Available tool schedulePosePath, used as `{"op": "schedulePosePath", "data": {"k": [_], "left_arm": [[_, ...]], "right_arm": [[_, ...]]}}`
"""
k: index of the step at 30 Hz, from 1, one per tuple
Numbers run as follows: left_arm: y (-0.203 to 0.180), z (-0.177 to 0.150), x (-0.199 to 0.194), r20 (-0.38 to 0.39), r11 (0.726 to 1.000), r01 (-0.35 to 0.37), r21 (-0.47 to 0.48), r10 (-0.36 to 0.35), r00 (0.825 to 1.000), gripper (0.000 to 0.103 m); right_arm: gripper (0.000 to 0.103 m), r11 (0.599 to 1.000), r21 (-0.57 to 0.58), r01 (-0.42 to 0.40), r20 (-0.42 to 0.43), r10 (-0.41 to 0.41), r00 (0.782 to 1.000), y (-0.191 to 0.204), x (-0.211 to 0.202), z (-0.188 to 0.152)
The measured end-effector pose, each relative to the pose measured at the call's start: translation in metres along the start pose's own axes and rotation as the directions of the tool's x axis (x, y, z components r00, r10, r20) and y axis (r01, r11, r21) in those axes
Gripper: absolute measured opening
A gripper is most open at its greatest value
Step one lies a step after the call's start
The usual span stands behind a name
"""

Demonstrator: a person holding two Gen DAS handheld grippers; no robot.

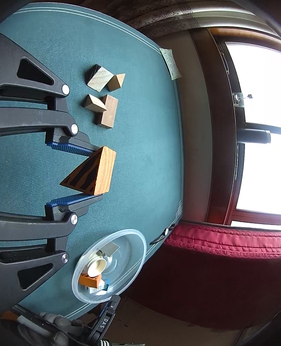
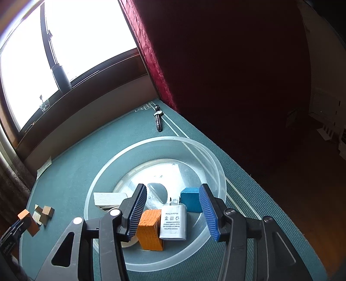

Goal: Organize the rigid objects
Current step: 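Carry the striped triangular block over the bowl with the left tool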

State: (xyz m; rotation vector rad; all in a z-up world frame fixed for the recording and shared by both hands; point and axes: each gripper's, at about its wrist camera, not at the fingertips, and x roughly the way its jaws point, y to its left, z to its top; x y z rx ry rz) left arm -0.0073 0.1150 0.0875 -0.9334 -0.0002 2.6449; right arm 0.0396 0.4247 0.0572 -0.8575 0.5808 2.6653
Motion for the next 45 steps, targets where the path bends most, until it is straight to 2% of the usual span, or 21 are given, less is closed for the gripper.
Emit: {"op": "schedulePosePath", "data": {"k": [5, 13, 22, 31, 33, 34, 35, 36, 45], "left_arm": [[-0.026, 0.005, 0.007, -0.012, 0.999, 0.04, 0.037, -0.04, 0.999, 0.035], [-0.069, 0.009, 0.022, -0.048, 0.989, 0.112, 0.097, -0.107, 0.993, 0.035], [-0.108, 0.011, 0.043, -0.09, 0.974, 0.179, 0.136, -0.168, 0.982, 0.035], [-0.12, 0.012, 0.07, -0.127, 0.966, 0.238, 0.099, -0.225, 0.966, 0.035], [-0.119, 0.012, 0.074, -0.127, 0.968, 0.238, 0.077, -0.228, 0.965, 0.038], [-0.116, 0.012, 0.075, -0.125, 0.968, 0.242, 0.062, -0.233, 0.964, 0.046], [-0.114, 0.012, 0.075, -0.117, 0.97, 0.239, 0.049, -0.232, 0.966, 0.054], [-0.111, 0.012, 0.074, -0.106, 0.972, 0.23, 0.041, -0.225, 0.969, 0.057], [-0.1, 0.004, 0.071, -0.107, 0.981, 0.191, 0.04, -0.186, 0.977, 0.058]], "right_arm": [[0.062, 1.0, -0.006, 0.022, 0.03, -0.022, 0.999, -0.008, -0.007, -0.005], [0.064, 0.999, -0.034, 0.042, 0.073, -0.039, 0.997, -0.01, -0.014, -0.012], [0.065, 0.999, -0.011, 0.031, 0.069, -0.03, 0.997, -0.018, -0.016, -0.014], [0.065, 0.999, -0.016, 0.035, 0.072, -0.034, 0.997, -0.015, -0.014, -0.015], [0.065, 0.999, -0.018, 0.037, 0.071, -0.035, 0.997, -0.014, -0.014, -0.015], [0.065, 0.999, -0.017, 0.037, 0.07, -0.035, 0.997, -0.015, -0.014, -0.016], [0.065, 0.999, -0.016, 0.037, 0.069, -0.036, 0.997, -0.015, -0.014, -0.015], [0.065, 0.999, -0.015, 0.038, 0.069, -0.036, 0.997, -0.016, -0.014, -0.016], [0.065, 0.999, -0.015, 0.039, 0.063, -0.038, 0.997, -0.015, -0.012, -0.017]]}}
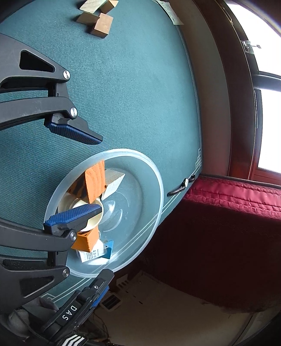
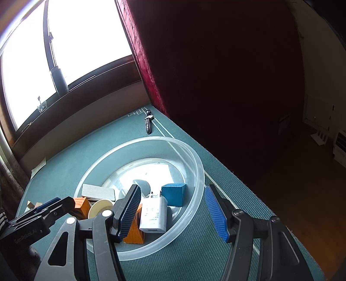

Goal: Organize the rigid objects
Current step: 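Carry the striped triangular block over the bowl with the left tool, then lower the striped block into the bowl and open the left tool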

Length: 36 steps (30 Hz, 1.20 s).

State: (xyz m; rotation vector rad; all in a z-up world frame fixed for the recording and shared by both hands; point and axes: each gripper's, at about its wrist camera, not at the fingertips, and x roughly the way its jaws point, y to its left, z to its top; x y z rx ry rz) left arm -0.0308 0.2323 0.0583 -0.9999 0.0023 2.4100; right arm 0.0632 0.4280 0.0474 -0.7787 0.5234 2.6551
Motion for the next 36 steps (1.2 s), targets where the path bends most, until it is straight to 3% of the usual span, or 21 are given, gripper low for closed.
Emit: {"op": "schedulePosePath", "data": {"k": [8, 24, 36], "left_arm": [[0.01, -0.008, -0.005, -0.007, 0.999, -0.03, -0.015, 0.03, 1.0, 0.058], [0.018, 0.002, 0.027, -0.064, 0.994, -0.095, -0.047, 0.092, 0.994, 0.06], [0.012, 0.002, 0.021, -0.051, 0.993, -0.108, -0.039, 0.106, 0.993, 0.07]], "right_arm": [[0.065, 1.0, -0.001, -0.002, -0.007, 0.002, 1.0, 0.001, -0.001, -0.002], [0.065, 1.0, -0.003, -0.007, -0.008, 0.007, 1.0, 0.002, -0.001, -0.001], [0.065, 1.0, -0.013, -0.017, -0.004, 0.017, 1.0, 0.007, -0.004, -0.002]]}}
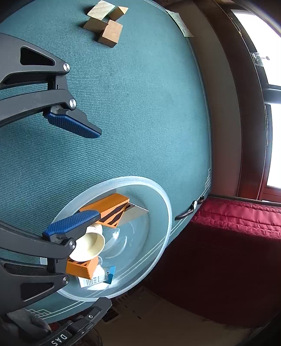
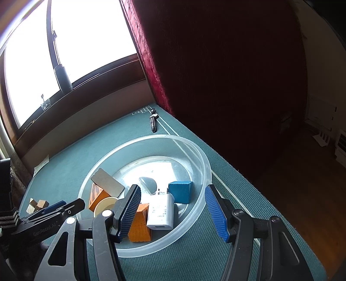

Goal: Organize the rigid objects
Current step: 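Lower the striped block into the bowl and open the left tool, then move both tools back toward the remaining wooden blocks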

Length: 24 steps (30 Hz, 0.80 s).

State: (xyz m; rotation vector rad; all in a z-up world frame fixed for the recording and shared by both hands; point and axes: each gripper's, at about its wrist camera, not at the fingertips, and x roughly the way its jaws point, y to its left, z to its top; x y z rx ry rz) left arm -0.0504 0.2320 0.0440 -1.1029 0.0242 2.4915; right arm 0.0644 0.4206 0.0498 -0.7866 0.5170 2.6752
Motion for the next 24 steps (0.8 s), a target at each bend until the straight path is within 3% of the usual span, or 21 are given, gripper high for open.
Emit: {"op": "schedulePosePath", "data": {"k": [8, 24], "left_arm": [[0.007, -0.005, -0.012, 0.019, 0.999, -0.031, 0.006, 0.031, 0.999, 0.077], [0.031, -0.012, -0.025, 0.03, 0.998, -0.058, -0.018, 0.058, 0.998, 0.077]], "right_arm": [[0.071, 0.999, -0.02, -0.024, -0.001, 0.024, 1.0, 0.009, -0.004, -0.004], [0.082, 0.993, -0.098, -0.072, -0.002, 0.072, 0.997, 0.037, -0.01, -0.016]]}}
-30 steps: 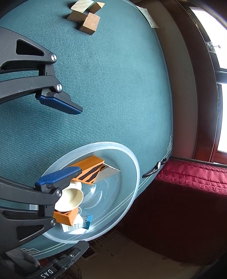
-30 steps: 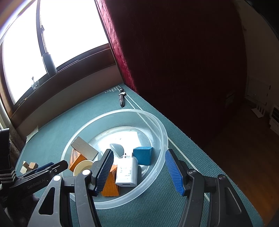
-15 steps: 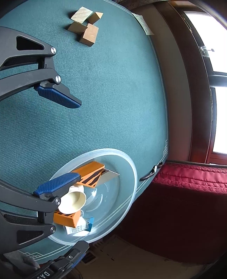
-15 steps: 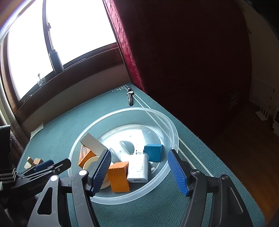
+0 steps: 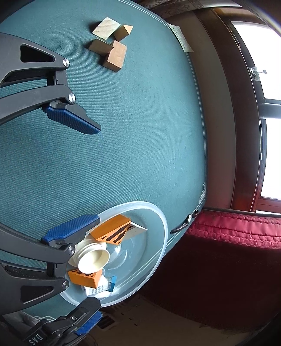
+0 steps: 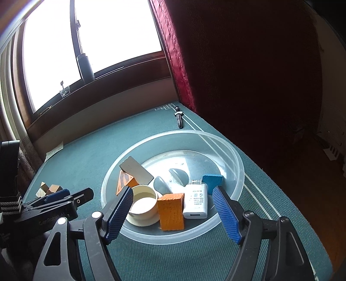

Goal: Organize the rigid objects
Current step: 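Move both tools back toward the remaining wooden blocks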

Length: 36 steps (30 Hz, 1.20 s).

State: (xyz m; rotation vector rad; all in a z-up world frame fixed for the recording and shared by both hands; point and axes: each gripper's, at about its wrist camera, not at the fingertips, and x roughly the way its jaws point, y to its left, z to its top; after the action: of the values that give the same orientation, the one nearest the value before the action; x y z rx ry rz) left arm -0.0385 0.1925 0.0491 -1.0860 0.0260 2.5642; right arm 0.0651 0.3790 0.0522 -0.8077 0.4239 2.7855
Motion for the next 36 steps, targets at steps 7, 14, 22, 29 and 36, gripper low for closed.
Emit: {"op": "schedulePosePath", "data": {"k": [7, 14, 22, 29, 36], "left_arm": [[0.015, -0.002, -0.005, -0.002, 1.0, -0.018, -0.02, 0.018, 1.0, 0.08], [0.04, -0.008, -0.013, 0.003, 0.997, -0.046, -0.065, 0.046, 0.999, 0.081], [0.079, -0.012, -0.021, 0.013, 0.988, -0.089, -0.123, 0.091, 0.996, 0.081], [0.125, -0.022, -0.033, 0.014, 0.973, -0.157, -0.169, 0.161, 0.987, 0.081], [0.171, -0.022, -0.037, -0.01, 0.936, -0.256, -0.241, 0.262, 0.965, 0.081]], "right_arm": [[0.093, 0.998, -0.039, -0.059, -0.019, 0.058, 0.998, 0.022, -0.002, -0.007], [0.102, 0.99, -0.074, -0.12, -0.04, 0.117, 0.992, 0.049, -0.003, -0.015], [0.102, 0.977, -0.12, -0.175, -0.081, 0.166, 0.983, 0.079, 0.002, -0.027], [0.102, 0.958, -0.166, -0.235, -0.129, 0.215, 0.968, 0.104, 0.007, -0.038], [0.102, 0.944, -0.186, -0.272, -0.169, 0.242, 0.955, 0.122, 0.013, -0.046]]}}
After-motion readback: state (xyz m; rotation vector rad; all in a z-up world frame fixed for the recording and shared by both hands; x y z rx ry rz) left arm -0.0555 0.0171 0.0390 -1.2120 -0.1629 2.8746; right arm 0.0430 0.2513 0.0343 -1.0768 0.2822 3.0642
